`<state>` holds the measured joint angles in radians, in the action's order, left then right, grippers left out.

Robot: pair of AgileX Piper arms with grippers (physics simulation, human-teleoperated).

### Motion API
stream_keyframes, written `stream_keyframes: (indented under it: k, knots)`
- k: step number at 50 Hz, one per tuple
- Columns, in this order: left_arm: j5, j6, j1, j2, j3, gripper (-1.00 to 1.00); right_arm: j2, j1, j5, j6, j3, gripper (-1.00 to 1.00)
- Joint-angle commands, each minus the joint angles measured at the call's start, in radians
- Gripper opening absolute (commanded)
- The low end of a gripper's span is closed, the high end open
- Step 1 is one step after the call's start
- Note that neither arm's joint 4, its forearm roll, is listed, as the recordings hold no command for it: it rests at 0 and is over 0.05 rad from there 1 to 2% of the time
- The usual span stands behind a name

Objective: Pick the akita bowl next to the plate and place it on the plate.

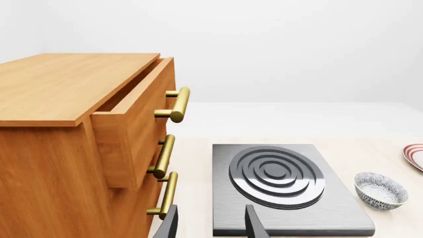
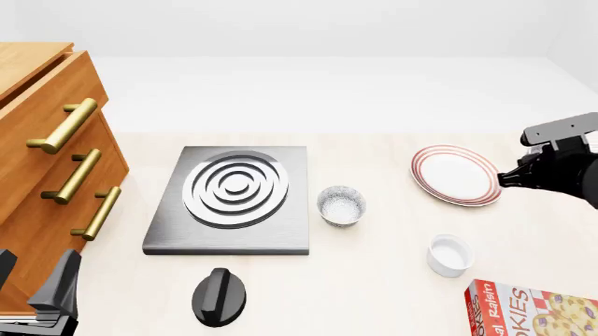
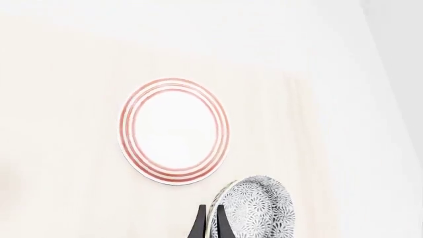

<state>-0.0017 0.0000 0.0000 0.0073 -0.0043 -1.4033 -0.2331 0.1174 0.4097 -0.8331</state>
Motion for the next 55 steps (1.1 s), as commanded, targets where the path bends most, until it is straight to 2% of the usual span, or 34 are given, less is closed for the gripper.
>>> stream_keyframes:
  k: [1,12,33,50,55]
  knots:
    - [0.000,0.000,0.000,0.000,0.000,1.00,-0.025,0.064,0.068,0.013,-0.124,-1.00]
    - [0.000,0.000,0.000,0.000,0.000,1.00,-0.098,0.124,0.114,0.027,-0.256,-1.00]
    - [0.000,0.000,0.000,0.000,0.000,1.00,-0.353,0.218,0.142,0.024,-0.529,-1.00]
    - [0.000,0.000,0.000,0.000,0.000,1.00,-0.497,0.207,0.152,0.020,-0.650,-1.00]
    - [0.000,0.000,0.000,0.000,0.000,1.00,-0.523,0.212,0.136,0.014,-0.646,-1.00]
